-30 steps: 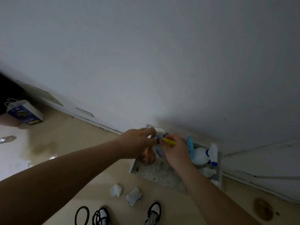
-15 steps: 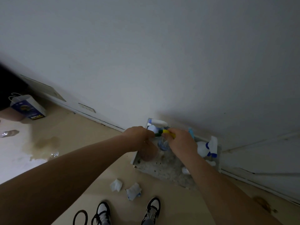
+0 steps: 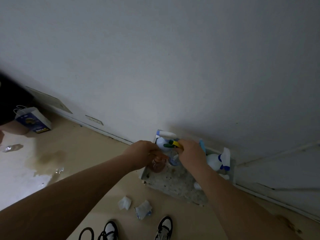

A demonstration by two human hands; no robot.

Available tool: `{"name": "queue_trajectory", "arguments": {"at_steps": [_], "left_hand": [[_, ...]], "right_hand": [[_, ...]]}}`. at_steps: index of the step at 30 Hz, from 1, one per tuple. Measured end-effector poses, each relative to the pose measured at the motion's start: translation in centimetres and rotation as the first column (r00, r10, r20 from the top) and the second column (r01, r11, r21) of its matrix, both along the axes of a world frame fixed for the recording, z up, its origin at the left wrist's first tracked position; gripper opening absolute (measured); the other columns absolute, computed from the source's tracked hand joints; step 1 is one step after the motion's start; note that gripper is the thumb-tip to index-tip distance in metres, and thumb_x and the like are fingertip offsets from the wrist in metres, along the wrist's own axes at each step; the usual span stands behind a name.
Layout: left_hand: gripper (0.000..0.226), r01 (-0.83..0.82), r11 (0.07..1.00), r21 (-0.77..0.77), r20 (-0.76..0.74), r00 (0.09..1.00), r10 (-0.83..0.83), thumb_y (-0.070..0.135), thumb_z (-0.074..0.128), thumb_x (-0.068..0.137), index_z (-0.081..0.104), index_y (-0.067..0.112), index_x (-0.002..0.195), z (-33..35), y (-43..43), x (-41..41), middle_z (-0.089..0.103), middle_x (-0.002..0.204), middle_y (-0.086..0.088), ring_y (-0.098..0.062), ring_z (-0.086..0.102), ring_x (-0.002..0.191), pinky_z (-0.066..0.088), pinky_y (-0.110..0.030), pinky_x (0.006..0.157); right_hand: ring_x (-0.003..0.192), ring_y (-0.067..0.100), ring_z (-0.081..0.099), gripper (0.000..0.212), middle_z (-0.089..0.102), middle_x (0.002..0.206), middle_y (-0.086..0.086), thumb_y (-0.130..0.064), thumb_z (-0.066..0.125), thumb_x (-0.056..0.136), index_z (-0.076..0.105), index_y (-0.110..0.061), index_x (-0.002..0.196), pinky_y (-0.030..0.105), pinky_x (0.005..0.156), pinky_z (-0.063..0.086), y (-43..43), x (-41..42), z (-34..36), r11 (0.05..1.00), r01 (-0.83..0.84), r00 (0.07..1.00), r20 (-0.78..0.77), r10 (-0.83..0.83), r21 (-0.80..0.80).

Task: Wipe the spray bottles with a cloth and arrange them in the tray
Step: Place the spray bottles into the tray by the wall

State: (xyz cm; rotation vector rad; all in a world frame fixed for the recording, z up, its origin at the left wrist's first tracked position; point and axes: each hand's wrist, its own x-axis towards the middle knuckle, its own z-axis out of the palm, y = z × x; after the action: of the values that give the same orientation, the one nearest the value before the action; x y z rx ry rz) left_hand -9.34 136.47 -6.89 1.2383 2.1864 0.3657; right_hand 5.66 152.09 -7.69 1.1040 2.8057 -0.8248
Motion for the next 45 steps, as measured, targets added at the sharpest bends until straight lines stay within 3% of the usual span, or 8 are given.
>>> {"name": "queue_trajectory", "arguments": {"at_steps": [8, 18, 27, 32, 36, 41, 43, 45], "left_hand": [[0.021, -0.045, 0.999, 0.024, 0.047, 0.998, 0.044, 0.024, 0.061, 0.099, 0.079, 0.03, 0.108, -0.3, -0.4, -0.3, 0.078, 0.103, 0.001, -0.02, 0.069, 0.094, 0.057, -0.037, 0.086], [0.019, 0.02, 0.999, -0.04, 0.062, 0.998, -0.018, 0.028, 0.064, 0.096, 0.078, 0.031, 0.109, 0.6, 0.3, 0.1, 0.075, 0.106, 0.002, -0.02, 0.067, 0.096, 0.056, -0.037, 0.089], [0.022, 0.024, 0.997, -0.072, 0.044, 0.999, -0.021, 0.027, 0.056, 0.102, 0.077, 0.023, 0.107, 1.1, 0.5, 0.5, 0.075, 0.101, -0.004, -0.024, 0.067, 0.093, 0.056, -0.04, 0.087], [0.024, 0.034, 0.993, -0.111, 0.035, 0.999, -0.031, 0.027, 0.055, 0.099, 0.075, 0.018, 0.11, 1.8, 0.5, 1.0, 0.074, 0.105, -0.006, -0.026, 0.068, 0.099, 0.056, -0.042, 0.089], [0.047, 0.031, 0.992, -0.125, 0.066, 0.998, -0.023, 0.036, 0.065, 0.086, 0.067, 0.021, 0.13, 3.1, 1.5, 1.7, 0.064, 0.129, -0.004, -0.026, 0.062, 0.119, 0.053, -0.042, 0.101], [0.039, 0.026, 0.999, 0.019, 0.041, 0.999, -0.027, 0.004, 0.057, 0.093, 0.066, 0.008, 0.131, 3.9, 4.5, 3.3, 0.064, 0.133, -0.008, -0.026, 0.059, 0.124, 0.045, -0.026, 0.097], [0.036, -0.045, 0.996, 0.079, 0.065, 0.997, 0.04, 0.002, 0.053, 0.094, 0.07, 0.008, 0.125, 3.7, 5.4, 3.8, 0.067, 0.129, -0.01, -0.028, 0.061, 0.119, 0.047, -0.029, 0.095], [0.034, -0.074, 0.992, 0.1, 0.072, 0.995, 0.067, 0.002, 0.051, 0.095, 0.072, 0.007, 0.121, 3.5, 5.9, 4.0, 0.069, 0.125, -0.011, -0.028, 0.062, 0.116, 0.05, -0.033, 0.096]], "right_hand": [[0.091, 0.02, 0.058, 0.012, 0.061, 0.098, 0.002, -0.024, 0.055, 0.102, 0.065, -0.019, 0.106, 0.029, 0.074, 0.045, -0.7, 2.7, -0.3, 0.999, -0.037, 0.999, 0.022, 0.037, 0.0], [0.103, 0.026, 0.061, 0.022, 0.064, 0.111, 0.005, -0.019, 0.053, 0.102, 0.064, -0.017, 0.121, 0.028, 0.074, 0.036, -3.3, 4.2, -1.2, 0.997, 0.077, 0.997, 0.01, -0.077, -0.018], [0.1, 0.029, 0.058, 0.02, 0.061, 0.108, 0.011, -0.015, 0.053, 0.102, 0.065, -0.01, 0.116, 0.035, 0.078, 0.045, -2.7, 5.7, -0.7, 1.0, -0.01, 0.998, 0.06, 0.01, 0.004], [0.08, 0.017, 0.047, 0.018, 0.047, 0.086, -0.003, -0.029, 0.053, 0.103, 0.06, -0.013, 0.097, 0.03, 0.066, 0.035, -3.6, 4.8, -0.2, 1.0, -0.012, 0.999, 0.035, 0.012, -0.002], [0.082, 0.016, 0.06, 0.021, 0.056, 0.083, -0.006, -0.042, 0.056, 0.1, 0.06, -0.022, 0.095, 0.029, 0.064, 0.039, -2.9, 5.1, 0.5, 0.999, -0.025, 0.995, 0.097, 0.027, -0.028], [0.065, 0.01, 0.054, 0.034, 0.054, 0.069, -0.009, -0.056, 0.062, 0.093, 0.058, -0.025, 0.08, 0.028, 0.057, 0.042, -0.3, 6.2, 3.8, 0.996, 0.078, 0.996, -0.041, -0.08, -0.052], [0.072, 0.018, 0.057, 0.029, 0.055, 0.078, -0.003, -0.045, 0.058, 0.098, 0.056, -0.02, 0.083, 0.031, 0.062, 0.04, 1.7, 6.2, 4.5, 0.982, 0.187, 0.97, -0.163, -0.18, 0.033], [0.089, 0.029, 0.061, 0.026, 0.06, 0.097, 0.007, -0.039, 0.06, 0.098, 0.059, -0.013, 0.101, 0.033, 0.071, 0.044, 3.9, 5.6, 4.5, 0.971, 0.236, 0.97, -0.061, -0.234, 0.034]]}}
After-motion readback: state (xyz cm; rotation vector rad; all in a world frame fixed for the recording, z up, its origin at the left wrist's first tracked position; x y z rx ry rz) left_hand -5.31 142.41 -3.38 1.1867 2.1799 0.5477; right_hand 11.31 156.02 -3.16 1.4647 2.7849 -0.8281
